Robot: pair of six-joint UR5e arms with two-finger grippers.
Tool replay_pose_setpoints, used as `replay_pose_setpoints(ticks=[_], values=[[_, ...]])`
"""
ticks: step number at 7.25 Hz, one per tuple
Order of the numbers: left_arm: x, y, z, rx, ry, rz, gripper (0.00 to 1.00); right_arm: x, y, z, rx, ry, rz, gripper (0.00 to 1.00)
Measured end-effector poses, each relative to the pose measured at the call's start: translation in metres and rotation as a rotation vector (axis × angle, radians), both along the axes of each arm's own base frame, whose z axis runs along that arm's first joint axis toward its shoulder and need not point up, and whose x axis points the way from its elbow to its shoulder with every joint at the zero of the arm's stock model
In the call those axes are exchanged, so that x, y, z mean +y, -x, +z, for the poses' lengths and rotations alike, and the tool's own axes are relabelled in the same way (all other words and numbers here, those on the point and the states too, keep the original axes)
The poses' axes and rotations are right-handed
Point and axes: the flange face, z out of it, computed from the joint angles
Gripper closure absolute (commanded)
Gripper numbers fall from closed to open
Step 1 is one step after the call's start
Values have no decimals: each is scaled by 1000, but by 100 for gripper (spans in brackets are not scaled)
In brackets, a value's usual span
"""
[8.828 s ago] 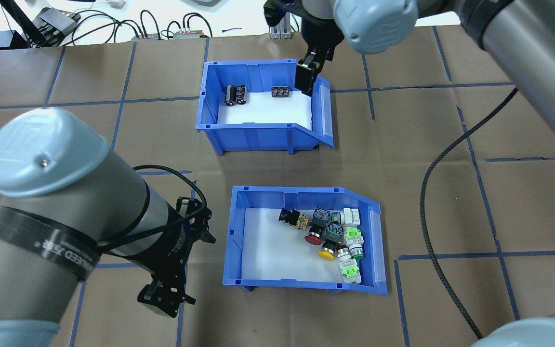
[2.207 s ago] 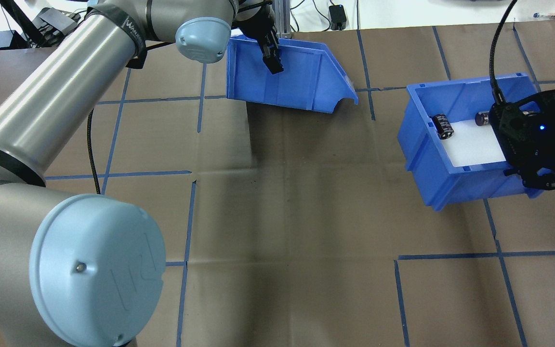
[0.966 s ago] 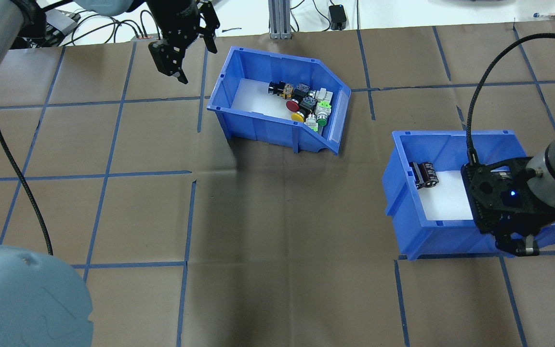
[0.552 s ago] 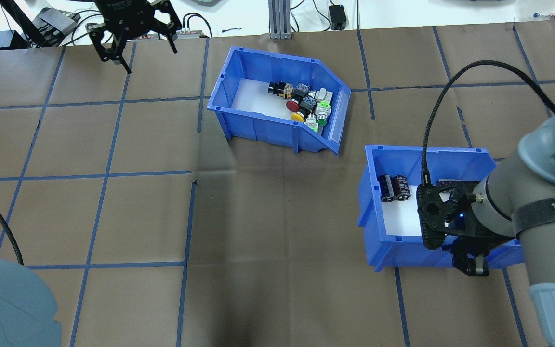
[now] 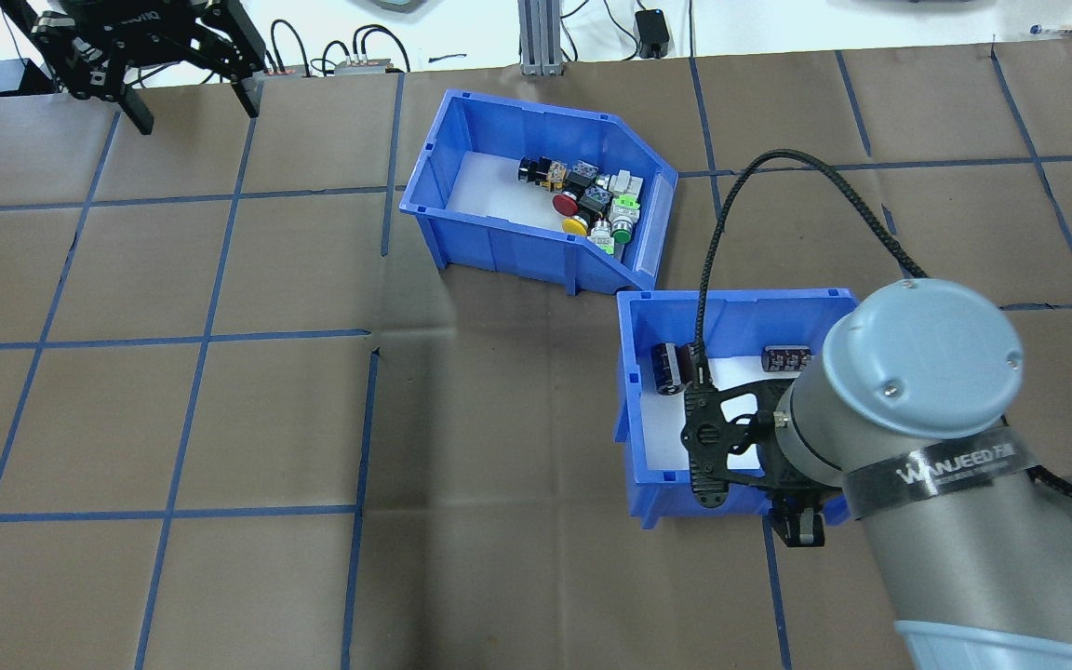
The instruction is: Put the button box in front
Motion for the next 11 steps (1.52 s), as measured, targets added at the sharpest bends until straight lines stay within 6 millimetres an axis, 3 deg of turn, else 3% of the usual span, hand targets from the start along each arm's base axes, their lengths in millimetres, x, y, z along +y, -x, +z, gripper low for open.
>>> replay_pose_setpoints(ticks=[1, 3, 6, 8, 9, 10, 11], values=[[28, 2, 8, 0, 0, -18, 0, 5, -21, -7, 9, 13, 6, 98], [62, 4, 3, -6, -16, -38, 0, 12, -60, -23, 13, 48, -3, 99], [82, 6, -10, -4, -43, -35, 1, 21, -122, -66, 36, 106, 1, 99], [99, 8, -22, -6, -44, -27, 1, 24, -149, -87, 41, 155, -3, 98], [107, 9, -27, -6, -42, -28, 1, 24, -152, -90, 57, 177, -3, 86], [113, 9, -29, -6, -37, -30, 1, 25, -153, -90, 62, 187, -2, 7], [114, 10, -29, -6, -14, -36, 1, 25, -154, -91, 61, 186, -2, 0]])
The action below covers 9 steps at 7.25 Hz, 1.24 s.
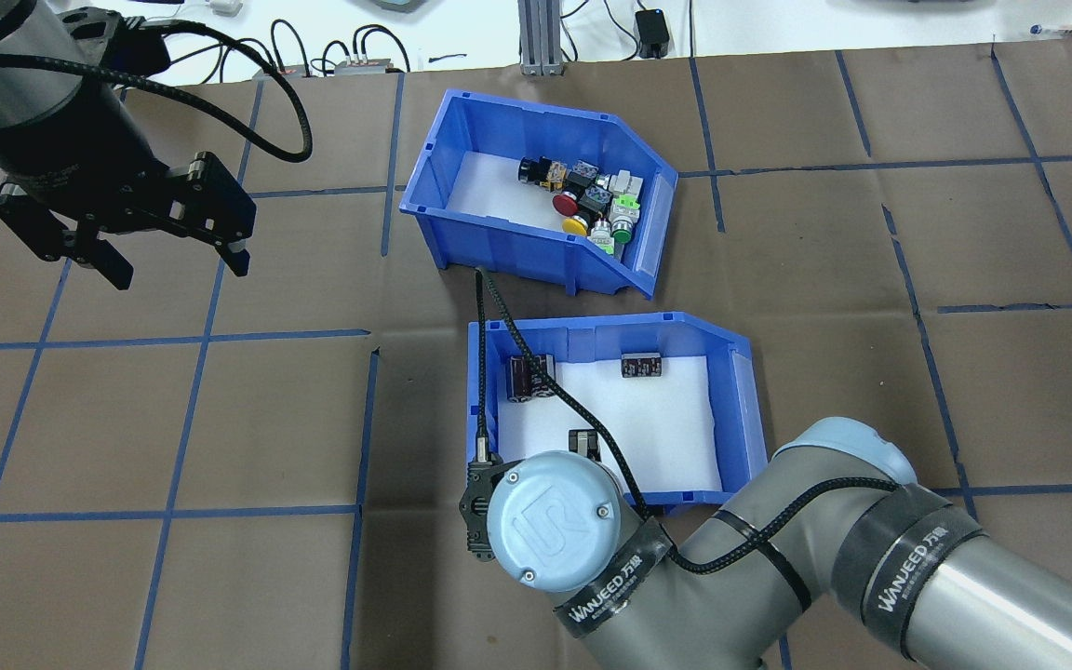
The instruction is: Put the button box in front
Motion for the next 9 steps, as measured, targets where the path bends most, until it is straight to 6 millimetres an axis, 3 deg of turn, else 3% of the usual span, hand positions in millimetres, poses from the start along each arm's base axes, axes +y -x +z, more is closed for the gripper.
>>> replay_pose_setpoints(ticks=[2, 4, 6, 8, 9], values=[[-1, 0, -6, -1, 64, -48, 1, -1, -1, -1, -5, -4, -2, 0], [-7, 0, -10, -2, 121, -119, 1, -11, 4, 16, -15, 11, -21, 0], [-7, 1, -12, 1, 143, -140, 1, -36, 13, 56, -14, -5, -67, 0], [-6, 1, -14, 1, 154, -143, 1, -84, 33, 110, -54, -46, -169, 0], [-6, 1, -14, 0, 158, -142, 1, -116, 56, 139, -91, -47, -249, 0]])
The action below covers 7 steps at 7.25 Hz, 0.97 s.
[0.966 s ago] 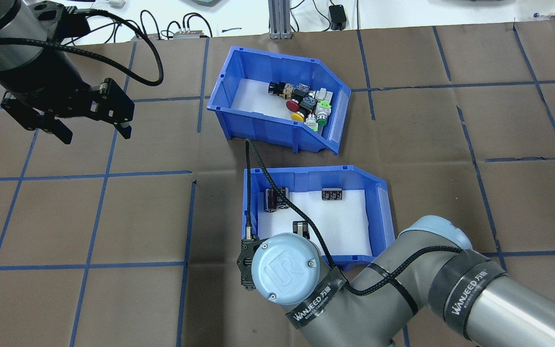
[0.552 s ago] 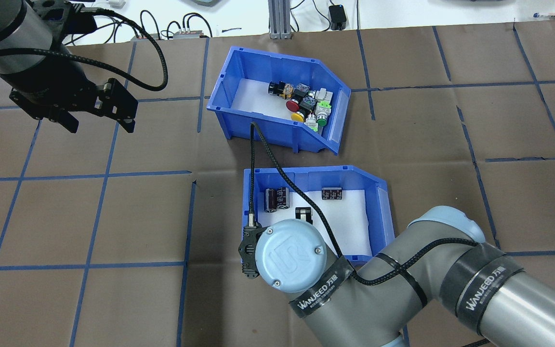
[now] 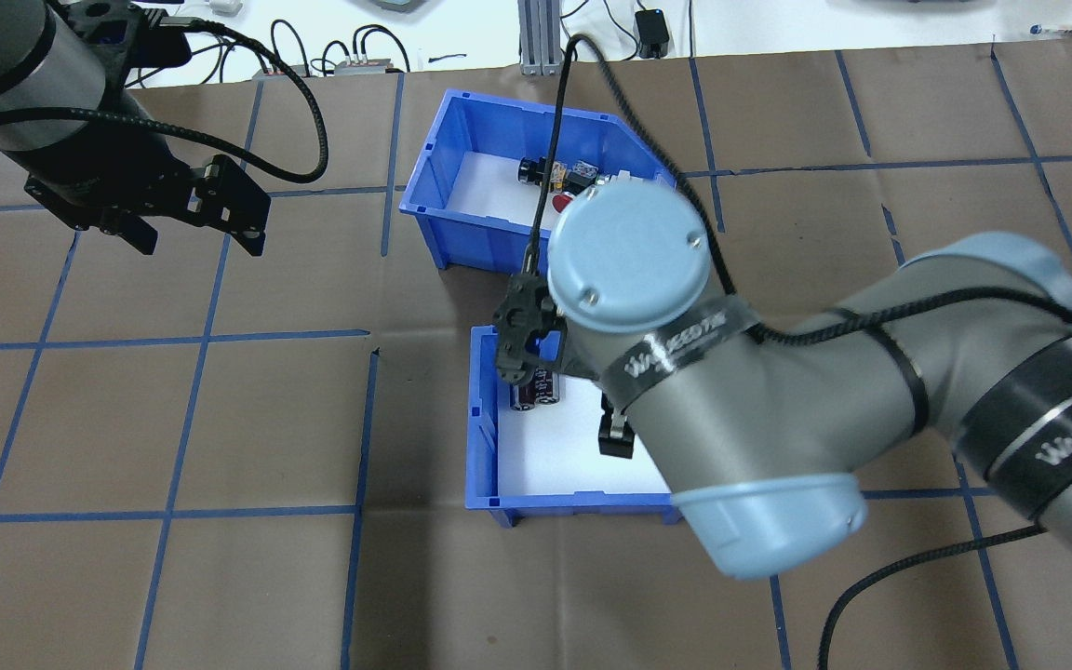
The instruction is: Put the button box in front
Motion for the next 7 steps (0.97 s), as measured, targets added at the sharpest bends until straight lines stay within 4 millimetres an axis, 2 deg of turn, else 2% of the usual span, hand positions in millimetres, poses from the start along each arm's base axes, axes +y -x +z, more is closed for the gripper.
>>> replay_pose_setpoints(ticks=[2, 4, 5, 7], values=[[-1, 0, -1, 0, 2, 1, 1, -59, 67, 38, -113, 22, -222, 0], [-2, 0, -4, 0, -4, 9, 0, -94, 124, 62, -210, 57, -496, 0], [-2, 0, -6, 0, -7, 12, 0, -105, 141, 71, -236, 75, -635, 0], [-2, 0, -10, 0, -14, 13, 0, -131, 162, 64, -276, 66, -969, 0]])
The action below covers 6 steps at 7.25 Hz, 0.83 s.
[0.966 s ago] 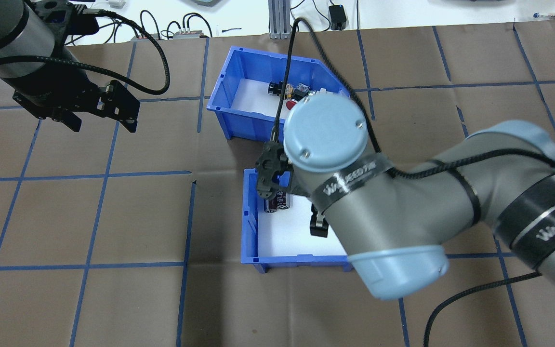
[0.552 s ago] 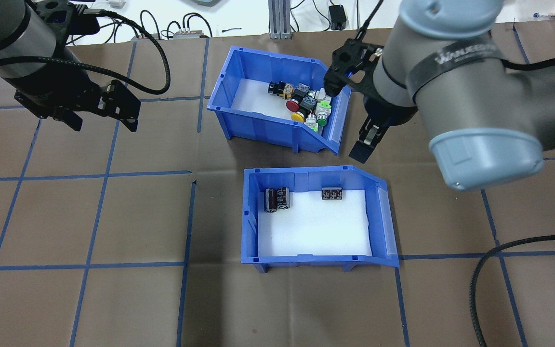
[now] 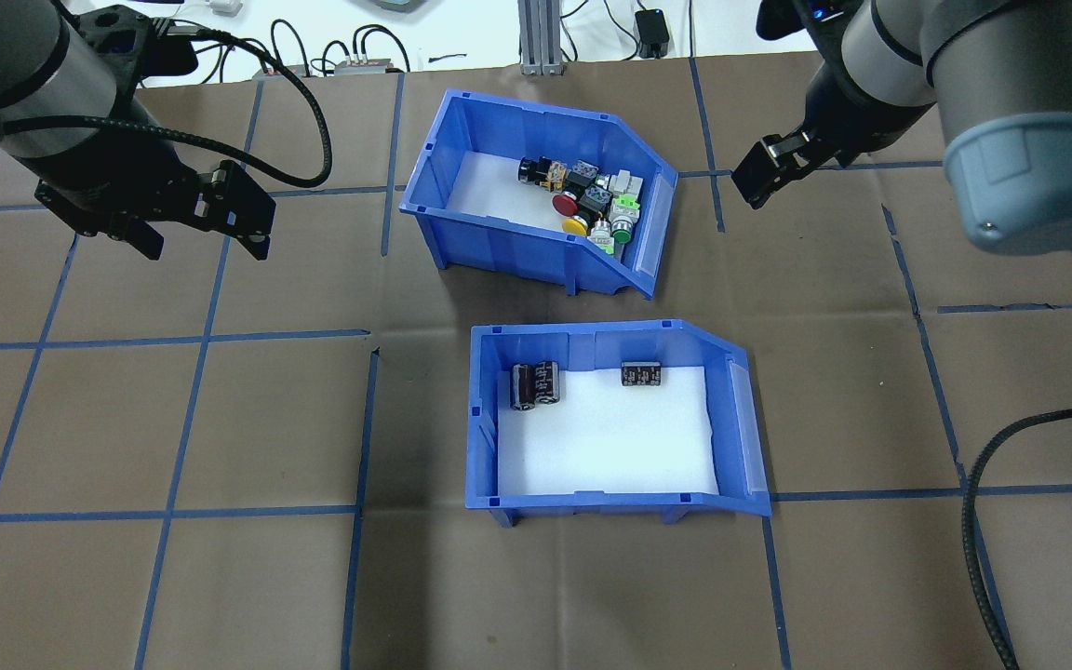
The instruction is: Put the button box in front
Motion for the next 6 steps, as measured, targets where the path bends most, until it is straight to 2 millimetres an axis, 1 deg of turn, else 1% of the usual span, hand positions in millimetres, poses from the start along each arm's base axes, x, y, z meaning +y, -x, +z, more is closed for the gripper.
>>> replay_pose_setpoints(ticks=[1, 2, 3, 4, 6], values=[[-1, 0, -1, 0, -3, 1, 0, -11, 4, -3, -27, -29, -138, 0], [-1, 0, -2, 0, -4, 1, 0, -19, 5, -1, -39, -78, -241, 0], [-1, 0, -2, 0, -4, 2, 0, -26, 6, 3, -26, -129, -303, 0], [0, 0, -2, 0, -4, 1, 0, -29, 9, 3, 0, -167, -331, 0], [2, 0, 0, 1, 0, -1, 0, -29, 11, -1, 24, -196, -344, 0]])
